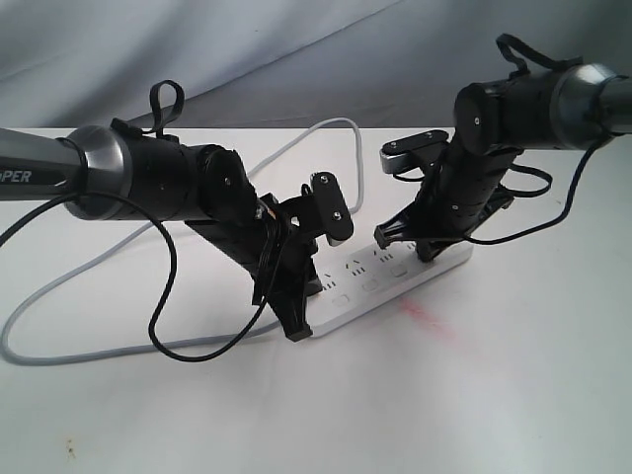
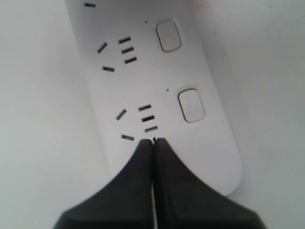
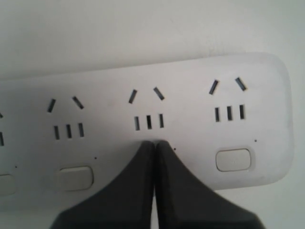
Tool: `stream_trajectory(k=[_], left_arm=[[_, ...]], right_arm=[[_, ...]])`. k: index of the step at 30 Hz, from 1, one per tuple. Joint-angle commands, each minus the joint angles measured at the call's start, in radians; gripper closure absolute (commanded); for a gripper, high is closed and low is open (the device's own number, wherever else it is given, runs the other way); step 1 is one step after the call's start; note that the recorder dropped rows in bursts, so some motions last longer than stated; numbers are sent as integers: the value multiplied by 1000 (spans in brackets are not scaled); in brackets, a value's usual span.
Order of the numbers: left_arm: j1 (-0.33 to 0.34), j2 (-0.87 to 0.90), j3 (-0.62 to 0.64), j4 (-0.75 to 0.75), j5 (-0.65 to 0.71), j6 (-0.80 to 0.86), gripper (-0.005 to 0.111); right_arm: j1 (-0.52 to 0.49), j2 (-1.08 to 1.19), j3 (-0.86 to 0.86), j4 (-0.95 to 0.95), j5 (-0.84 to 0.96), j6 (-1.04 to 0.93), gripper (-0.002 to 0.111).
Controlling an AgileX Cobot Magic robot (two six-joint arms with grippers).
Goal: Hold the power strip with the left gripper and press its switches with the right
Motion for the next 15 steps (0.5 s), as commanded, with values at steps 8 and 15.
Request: stream_trajectory(k=[8, 15], left_arm=[[-8, 31, 15, 15, 61, -8, 107], [-8, 31, 15, 15, 61, -8, 107]], right_arm=[[2, -90, -26, 91, 23, -38, 108], [2, -86, -26, 131, 55, -59, 108]])
